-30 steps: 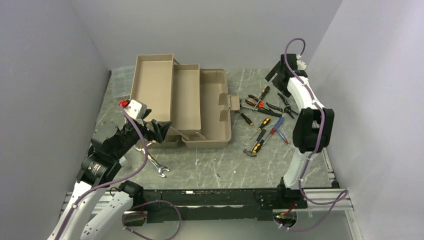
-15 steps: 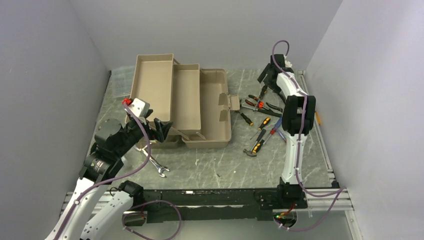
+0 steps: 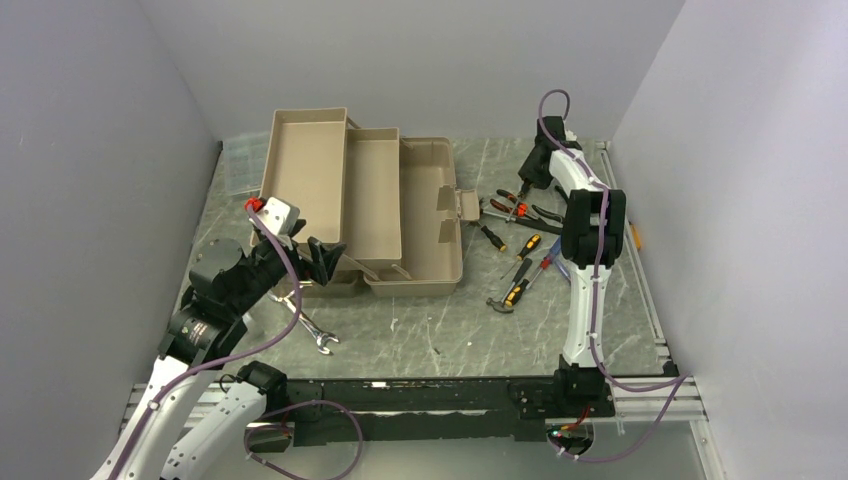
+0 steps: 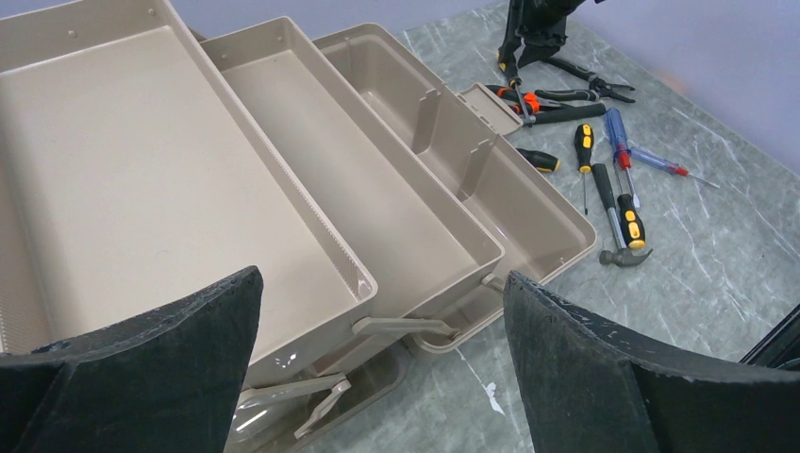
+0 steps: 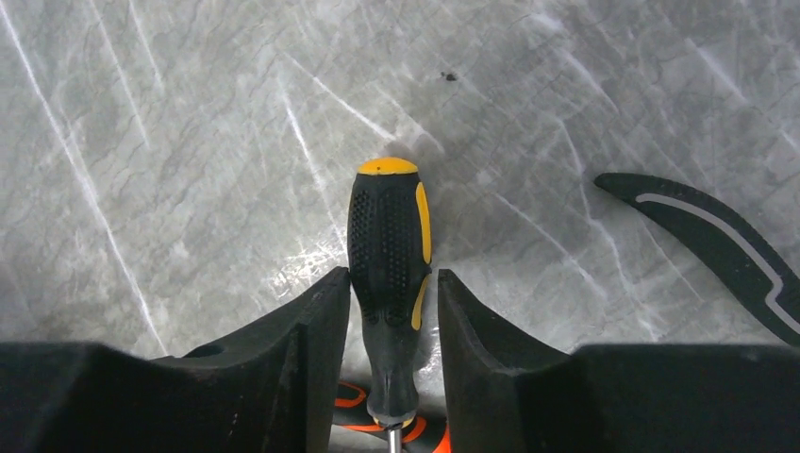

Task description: Pack the tool kit

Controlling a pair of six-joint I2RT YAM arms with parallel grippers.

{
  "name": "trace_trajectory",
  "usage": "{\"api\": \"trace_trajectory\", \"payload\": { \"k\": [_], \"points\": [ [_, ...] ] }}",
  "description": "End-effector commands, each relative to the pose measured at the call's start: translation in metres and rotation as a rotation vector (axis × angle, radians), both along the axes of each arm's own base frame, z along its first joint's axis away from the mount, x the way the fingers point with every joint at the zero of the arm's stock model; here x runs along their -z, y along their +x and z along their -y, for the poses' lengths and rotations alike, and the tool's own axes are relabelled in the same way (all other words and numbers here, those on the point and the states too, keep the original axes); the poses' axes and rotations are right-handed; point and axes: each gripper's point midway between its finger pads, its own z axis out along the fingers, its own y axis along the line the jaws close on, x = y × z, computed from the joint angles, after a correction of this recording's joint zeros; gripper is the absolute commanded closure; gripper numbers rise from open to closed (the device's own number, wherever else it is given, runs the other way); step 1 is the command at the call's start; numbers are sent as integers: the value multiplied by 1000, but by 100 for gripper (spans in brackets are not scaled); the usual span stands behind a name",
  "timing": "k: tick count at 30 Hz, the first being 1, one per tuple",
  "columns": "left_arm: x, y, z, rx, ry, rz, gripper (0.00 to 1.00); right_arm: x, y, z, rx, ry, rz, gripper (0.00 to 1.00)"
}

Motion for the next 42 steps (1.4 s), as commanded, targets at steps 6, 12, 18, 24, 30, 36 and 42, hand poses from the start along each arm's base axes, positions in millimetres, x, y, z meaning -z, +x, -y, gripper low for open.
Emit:
{"api": "trace_trajectory", "payload": {
  "k": [6,12,18,24,30,36,42],
  "points": [
    [-14,2,-1,-8,-10,58,1,7,3,-10,-61,31,-9,54],
    [-14,2,-2,-9,-10,59,1,15,-2,-15,-77,52,-33,69],
    [-15,1,-2,-9,-11,60,1,-60,-3,-14,-115,26,111,100],
    [-15,0,-2,-7,-12,63,1,-157,-25,-28,-237,5,282,100],
    [-16,0,-1,-1,-14,64,1,-218,-70,-101,-542,191,424,100],
    [-16,-1,-1,-1,-17,67,1,-259,-113,-189,-753,325,531,100],
    [-18,-2,-4,-11,-18,77,1,-276,-131,-265,-825,466,603,100]
  ]
}}
